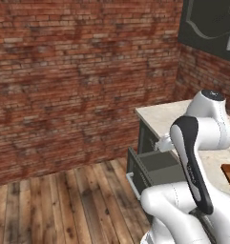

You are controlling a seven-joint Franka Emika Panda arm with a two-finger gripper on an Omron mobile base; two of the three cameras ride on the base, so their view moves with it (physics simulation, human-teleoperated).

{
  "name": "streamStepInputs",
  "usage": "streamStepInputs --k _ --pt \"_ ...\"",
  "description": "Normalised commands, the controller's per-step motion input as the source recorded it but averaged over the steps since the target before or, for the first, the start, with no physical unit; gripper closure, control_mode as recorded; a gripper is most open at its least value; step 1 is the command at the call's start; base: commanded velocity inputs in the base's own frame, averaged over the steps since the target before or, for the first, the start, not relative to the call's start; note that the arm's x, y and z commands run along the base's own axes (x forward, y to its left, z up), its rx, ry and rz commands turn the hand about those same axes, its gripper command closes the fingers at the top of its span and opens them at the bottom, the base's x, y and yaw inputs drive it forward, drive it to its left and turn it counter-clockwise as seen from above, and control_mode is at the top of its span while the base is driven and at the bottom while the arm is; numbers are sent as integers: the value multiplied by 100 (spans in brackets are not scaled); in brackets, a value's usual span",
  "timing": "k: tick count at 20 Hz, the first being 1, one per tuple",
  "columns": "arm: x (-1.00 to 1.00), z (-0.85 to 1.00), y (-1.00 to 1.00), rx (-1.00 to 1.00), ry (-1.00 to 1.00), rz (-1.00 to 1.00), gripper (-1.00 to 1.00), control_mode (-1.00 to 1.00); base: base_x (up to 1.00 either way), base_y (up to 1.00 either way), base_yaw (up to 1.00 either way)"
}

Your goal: Pick up the knife from the drawer and place it on the cutting board. Then place the meat from the plate to the cutting board.

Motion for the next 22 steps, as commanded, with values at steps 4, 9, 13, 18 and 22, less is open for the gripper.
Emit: streamStepInputs --k 4,9,13,18,22 --pt "33 -56 2 -3 15 0 -100 -100 0 0 0" --pt "29 -78 -1 4 17 1 -100 -100 0 0 0" --pt "26 -68 0 16 1 0 -100 -100 0 0 0" --pt "24 -77 0 7 0 0 -100 -100 0 0 0" --pt "27 -57 1 0 0 0 -100 -100 0 0 0"
